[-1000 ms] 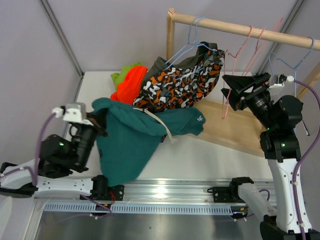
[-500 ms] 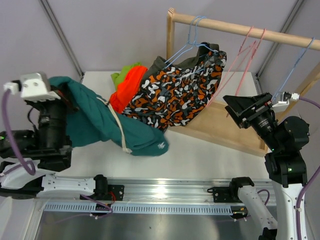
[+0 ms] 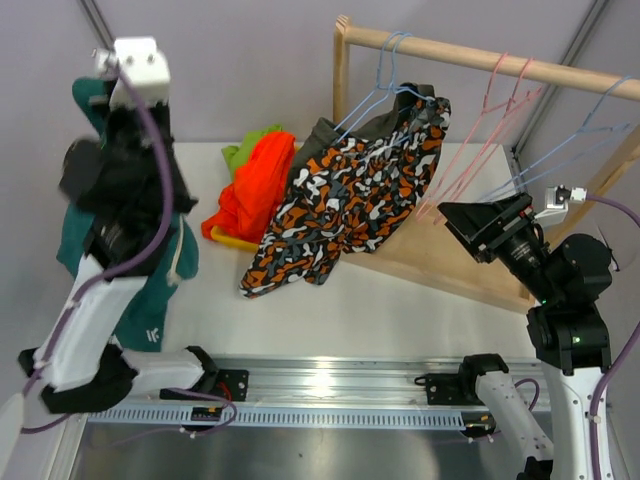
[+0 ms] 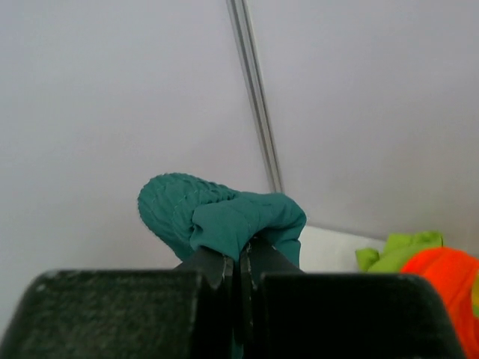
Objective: Remove the shorts from the hanger
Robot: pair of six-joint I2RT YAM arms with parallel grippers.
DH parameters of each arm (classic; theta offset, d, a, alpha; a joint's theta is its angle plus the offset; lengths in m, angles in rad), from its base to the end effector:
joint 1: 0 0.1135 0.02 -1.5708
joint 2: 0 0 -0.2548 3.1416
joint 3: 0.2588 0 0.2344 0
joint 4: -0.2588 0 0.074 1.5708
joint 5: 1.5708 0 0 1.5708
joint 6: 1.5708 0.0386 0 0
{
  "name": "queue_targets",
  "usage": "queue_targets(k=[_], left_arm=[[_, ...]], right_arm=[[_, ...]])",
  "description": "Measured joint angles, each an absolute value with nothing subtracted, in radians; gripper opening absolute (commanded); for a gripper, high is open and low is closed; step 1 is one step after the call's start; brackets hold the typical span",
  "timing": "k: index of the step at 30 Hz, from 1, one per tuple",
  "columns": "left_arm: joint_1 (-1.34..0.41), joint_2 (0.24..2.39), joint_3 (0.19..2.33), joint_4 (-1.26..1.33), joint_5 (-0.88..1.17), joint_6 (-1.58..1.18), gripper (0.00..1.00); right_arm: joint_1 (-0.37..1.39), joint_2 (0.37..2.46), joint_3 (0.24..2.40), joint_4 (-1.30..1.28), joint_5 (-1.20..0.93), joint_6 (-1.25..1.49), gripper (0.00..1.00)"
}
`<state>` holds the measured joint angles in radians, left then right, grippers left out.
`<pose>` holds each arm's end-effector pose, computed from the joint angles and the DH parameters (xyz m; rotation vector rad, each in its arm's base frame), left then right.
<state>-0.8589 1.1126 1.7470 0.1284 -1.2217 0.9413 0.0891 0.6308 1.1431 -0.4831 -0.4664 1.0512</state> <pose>0.1041 -0.0651 0.5849 -0.1655 1.3437 0.5615 0.0889 0.0254 0.4303 0.4030 1.6383 1.2385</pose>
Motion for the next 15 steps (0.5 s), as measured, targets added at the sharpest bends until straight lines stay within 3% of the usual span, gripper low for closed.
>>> queue_targets(k=[6, 10, 15], left_arm=[[-0.541, 1.453, 2.202, -0.381, -0.912, 0.539, 0.00], [-0.498, 1.639, 2.421, -0.523, -0.727, 0.379, 0.00], [-0.497, 1.770, 2.483, -0.540, -0.559, 0.255, 0.00]], right_arm=[[0.089, 0.612, 1.111, -0.483, -0.492, 1.028, 0.95], [0.089, 0.597, 1.076, -0.482, -0.503, 1.015, 0.95], [0.089, 0.571, 1.011, -0.488, -0.509, 1.006, 0.95]])
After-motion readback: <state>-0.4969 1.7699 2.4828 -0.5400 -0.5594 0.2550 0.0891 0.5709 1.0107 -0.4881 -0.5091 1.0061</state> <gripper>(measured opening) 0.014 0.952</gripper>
